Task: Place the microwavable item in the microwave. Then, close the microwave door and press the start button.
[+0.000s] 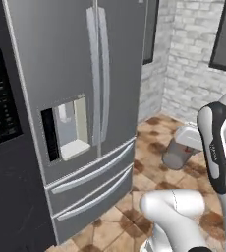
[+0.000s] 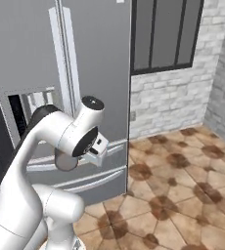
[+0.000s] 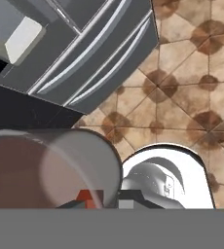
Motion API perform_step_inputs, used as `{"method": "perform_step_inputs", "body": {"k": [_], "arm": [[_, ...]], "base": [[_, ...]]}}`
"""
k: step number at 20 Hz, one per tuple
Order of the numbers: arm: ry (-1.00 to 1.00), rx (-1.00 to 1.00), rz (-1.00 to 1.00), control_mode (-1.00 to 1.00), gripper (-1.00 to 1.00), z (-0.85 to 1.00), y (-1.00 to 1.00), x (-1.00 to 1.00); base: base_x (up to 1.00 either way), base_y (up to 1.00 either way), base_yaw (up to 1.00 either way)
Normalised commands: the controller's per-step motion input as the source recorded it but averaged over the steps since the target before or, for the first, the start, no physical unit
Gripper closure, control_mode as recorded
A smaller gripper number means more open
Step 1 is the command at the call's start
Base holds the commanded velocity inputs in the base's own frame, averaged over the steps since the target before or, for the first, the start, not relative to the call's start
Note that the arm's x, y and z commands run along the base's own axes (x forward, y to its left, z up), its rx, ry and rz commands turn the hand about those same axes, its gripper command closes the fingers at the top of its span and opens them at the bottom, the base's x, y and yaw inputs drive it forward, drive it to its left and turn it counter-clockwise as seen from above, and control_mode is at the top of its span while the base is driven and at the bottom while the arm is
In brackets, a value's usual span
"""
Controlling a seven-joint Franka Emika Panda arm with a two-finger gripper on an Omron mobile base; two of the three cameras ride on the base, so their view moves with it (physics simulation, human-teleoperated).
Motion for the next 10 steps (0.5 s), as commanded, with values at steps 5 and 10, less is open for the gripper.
{"method": "perform_step_inputs", "body": {"k": [5, 10], "arm": [[0.00, 0.00, 0.00, 1.00, 1.00, 0.00, 0.00, 0.00], [0.00, 0.00, 0.00, 1.00, 1.00, 0.00, 0.00, 0.00]], "base": [[-0.02, 0.58, 0.54], [0.01, 0.65, 0.41]]}}
